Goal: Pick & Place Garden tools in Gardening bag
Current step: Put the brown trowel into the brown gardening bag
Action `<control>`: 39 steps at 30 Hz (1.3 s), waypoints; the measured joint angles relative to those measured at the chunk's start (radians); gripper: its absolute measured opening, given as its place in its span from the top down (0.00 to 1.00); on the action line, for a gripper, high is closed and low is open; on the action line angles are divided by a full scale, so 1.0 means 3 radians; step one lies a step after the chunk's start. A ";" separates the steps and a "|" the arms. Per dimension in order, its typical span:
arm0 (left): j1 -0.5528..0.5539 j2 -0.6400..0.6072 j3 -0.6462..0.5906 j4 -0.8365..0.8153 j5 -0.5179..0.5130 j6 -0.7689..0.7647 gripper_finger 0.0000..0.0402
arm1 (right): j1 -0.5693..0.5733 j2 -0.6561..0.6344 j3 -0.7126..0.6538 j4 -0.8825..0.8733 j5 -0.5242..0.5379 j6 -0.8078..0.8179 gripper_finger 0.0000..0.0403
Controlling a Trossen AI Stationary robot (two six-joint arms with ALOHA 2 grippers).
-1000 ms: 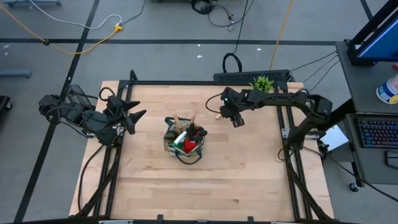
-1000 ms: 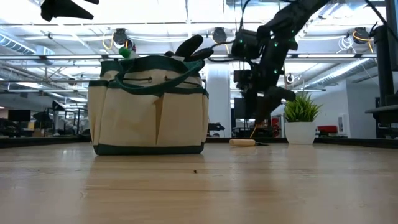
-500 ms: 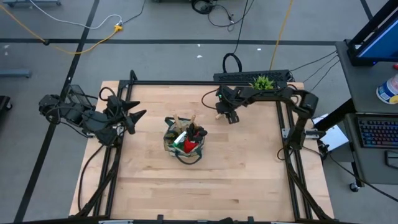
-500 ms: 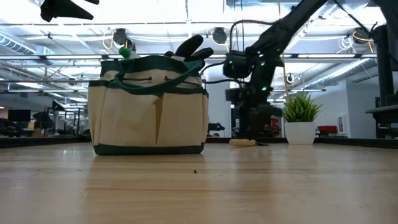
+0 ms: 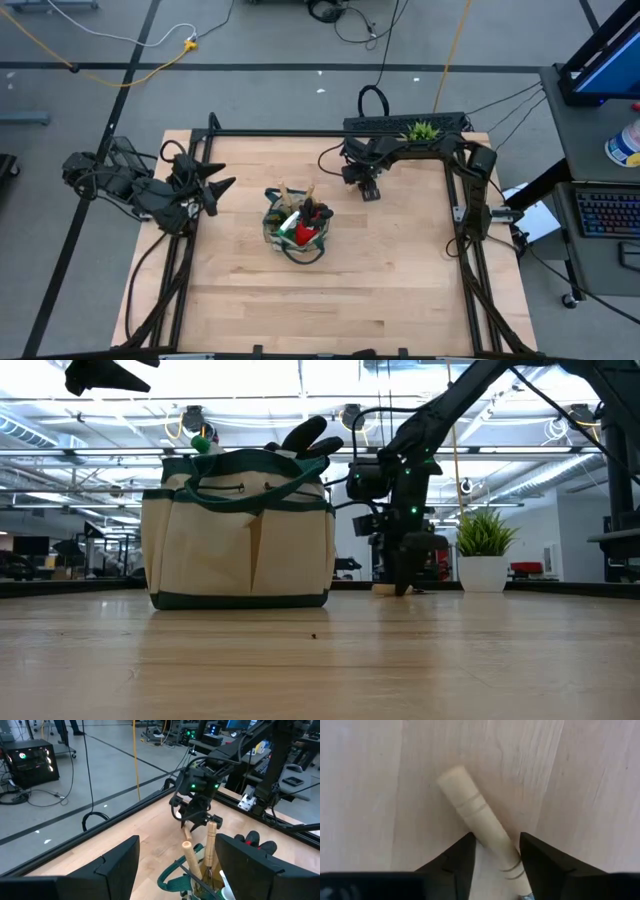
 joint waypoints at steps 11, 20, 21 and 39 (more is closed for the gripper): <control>0.0001 0.0000 0.0000 -0.0002 0.0029 -0.0005 0.34 | 0.0004 -0.0017 -0.0006 -0.0082 0.0152 0.0151 0.86; 0.0001 0.0087 0.0000 0.0006 0.0085 -0.0184 0.34 | 0.0003 -0.0205 -0.0025 -0.0118 0.0222 0.0370 0.86; 0.0000 0.0107 0.0000 0.0009 0.0084 -0.0204 0.34 | 0.0003 -0.0273 -0.0024 -0.0106 0.0225 0.0405 0.86; 0.0042 0.0684 0.0000 0.1174 -0.0024 0.0560 0.34 | 0.0028 -0.2017 -0.0017 0.0110 -0.0285 0.1285 0.86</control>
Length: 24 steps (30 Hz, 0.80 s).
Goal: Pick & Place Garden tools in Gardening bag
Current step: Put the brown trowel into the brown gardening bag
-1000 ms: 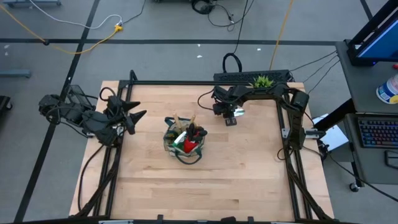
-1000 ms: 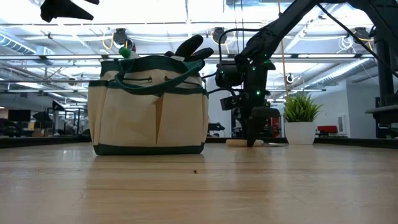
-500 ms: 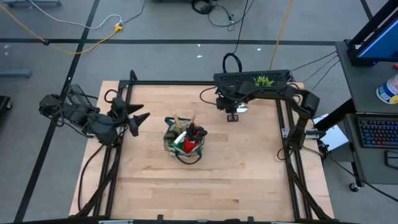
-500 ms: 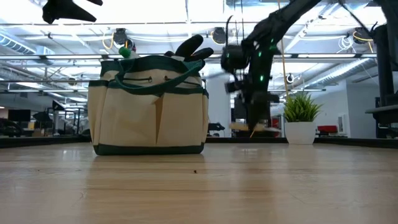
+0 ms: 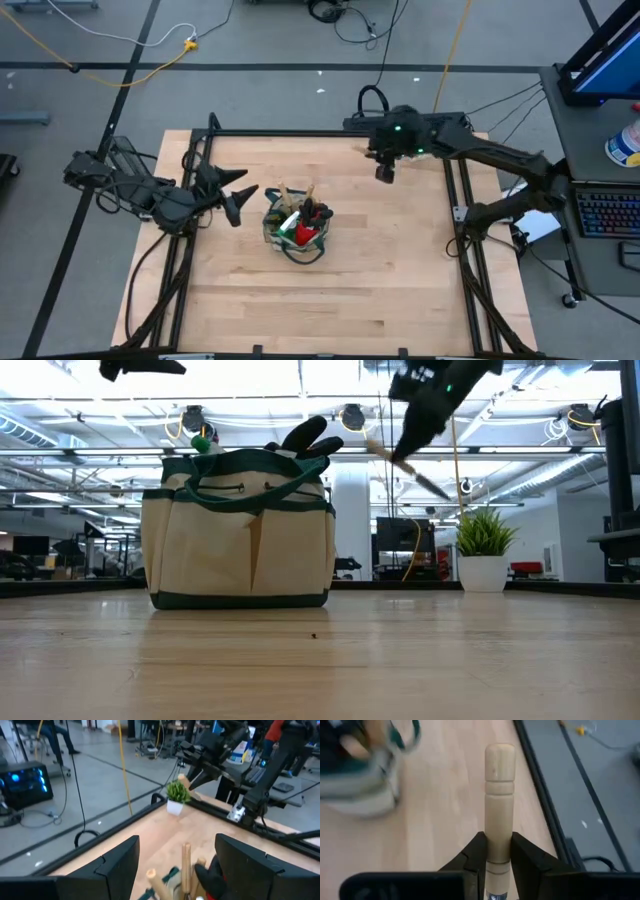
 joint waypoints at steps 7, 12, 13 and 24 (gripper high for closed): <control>0.0144 0.0203 0.0000 0.0597 0.0016 0.0392 0.34 | -0.0001 -0.0290 0.0001 0.0497 -0.0671 0.0531 0.86; 0.0228 0.0345 0.0000 0.1043 0.0049 0.0620 0.34 | 0.0000 -0.0294 0.0001 0.0957 -0.1230 0.0956 0.86; 0.0247 0.0369 0.0000 0.1141 0.0107 0.0670 0.34 | 0.0001 -0.0294 0.0001 0.1048 -0.1329 0.1033 0.86; 0.0583 0.0675 0.0000 0.2222 0.1038 0.1018 0.34 | 0.0100 -0.0172 0.0004 0.1965 -0.2291 0.1823 0.86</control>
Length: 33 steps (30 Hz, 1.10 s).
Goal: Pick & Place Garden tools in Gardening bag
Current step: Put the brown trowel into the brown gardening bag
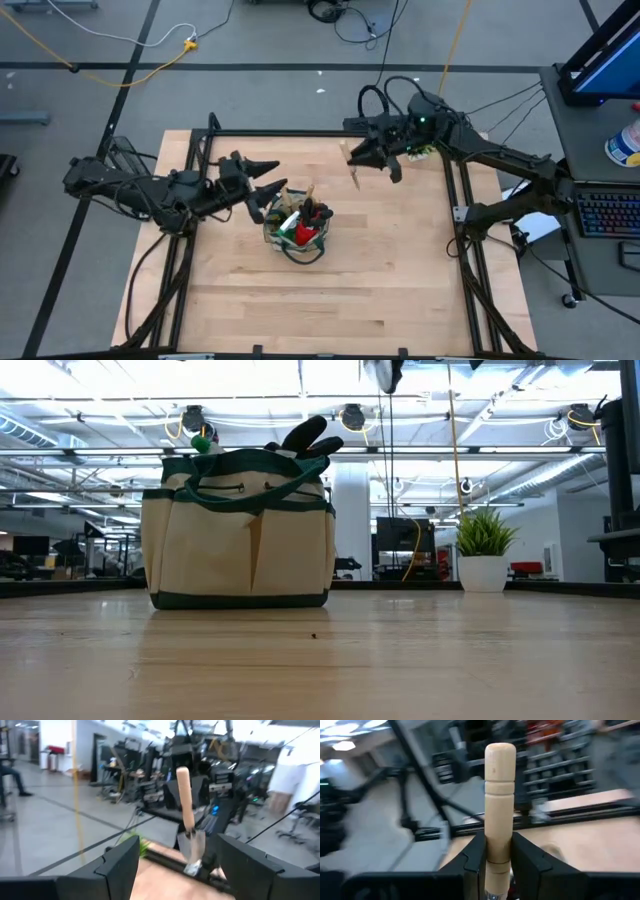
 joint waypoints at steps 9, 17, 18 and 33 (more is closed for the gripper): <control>0.0324 0.0327 0.0000 0.0617 0.0684 0.0019 0.34 | 0.0230 0.0290 0.0000 0.0415 -0.0493 0.0364 0.86; 0.0502 0.0591 0.0001 0.0975 0.1064 -0.0180 0.34 | 0.0381 0.0571 -0.0001 0.0645 -0.0594 0.0472 0.86; 0.0518 0.0620 0.0008 0.0967 0.1106 -0.0233 0.34 | 0.0400 0.0598 -0.0001 0.0708 -0.0594 0.0471 0.86; 0.0565 0.0840 0.0211 0.0838 0.1664 -0.0617 0.34 | 0.0468 0.0672 -0.0003 0.1032 -0.0550 0.0483 0.86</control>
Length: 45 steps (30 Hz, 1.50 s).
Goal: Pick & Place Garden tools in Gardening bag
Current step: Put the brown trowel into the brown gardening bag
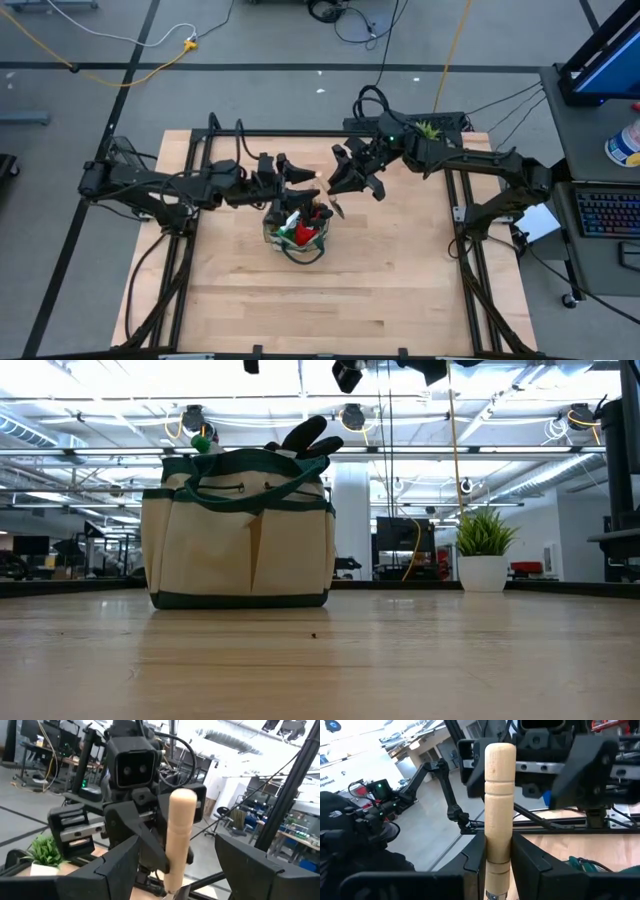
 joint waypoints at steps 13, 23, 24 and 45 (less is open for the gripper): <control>0.0011 0.0162 -0.0001 0.0254 0.0128 -0.0111 0.34 | 0.0042 0.0091 0.0000 0.0092 0.0177 0.0024 0.86; 0.0115 0.0191 -0.0003 0.0204 0.0198 -0.0241 0.34 | 0.0093 0.0152 0.0000 0.0164 0.0273 0.0018 0.86; 0.0122 0.0191 -0.0003 0.0205 0.0215 -0.0265 0.34 | 0.0093 0.0156 0.0000 0.0152 0.0306 0.0015 0.86; 0.0275 0.0187 -0.0003 0.0138 0.0387 -0.0343 0.80 | 0.0172 0.0156 0.0000 0.0137 0.0470 -0.0032 0.86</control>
